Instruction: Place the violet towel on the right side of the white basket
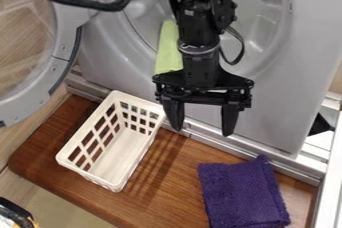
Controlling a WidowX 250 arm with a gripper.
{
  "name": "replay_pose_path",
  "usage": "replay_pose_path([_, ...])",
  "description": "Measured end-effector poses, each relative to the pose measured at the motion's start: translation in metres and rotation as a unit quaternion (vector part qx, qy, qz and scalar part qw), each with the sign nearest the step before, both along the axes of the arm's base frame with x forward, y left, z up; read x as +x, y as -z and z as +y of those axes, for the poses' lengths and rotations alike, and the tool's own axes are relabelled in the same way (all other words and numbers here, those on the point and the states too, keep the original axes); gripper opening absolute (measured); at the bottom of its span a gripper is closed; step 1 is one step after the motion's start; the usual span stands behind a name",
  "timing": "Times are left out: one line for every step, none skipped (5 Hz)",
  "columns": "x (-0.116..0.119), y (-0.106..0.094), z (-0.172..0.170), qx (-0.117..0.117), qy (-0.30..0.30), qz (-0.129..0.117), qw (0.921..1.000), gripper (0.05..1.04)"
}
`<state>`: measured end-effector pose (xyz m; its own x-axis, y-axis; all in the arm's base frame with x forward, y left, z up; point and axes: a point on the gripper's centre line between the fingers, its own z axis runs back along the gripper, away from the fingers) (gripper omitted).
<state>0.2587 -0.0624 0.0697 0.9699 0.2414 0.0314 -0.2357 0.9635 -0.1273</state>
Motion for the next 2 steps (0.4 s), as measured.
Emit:
replay_pose_path([-0.002,0.006,0.0,0.002,-0.002,0.012,0.9999,1.001])
replay_pose_path([-0.003,0.02,-0.018,0.025,0.021,0.014,0.9994,1.001])
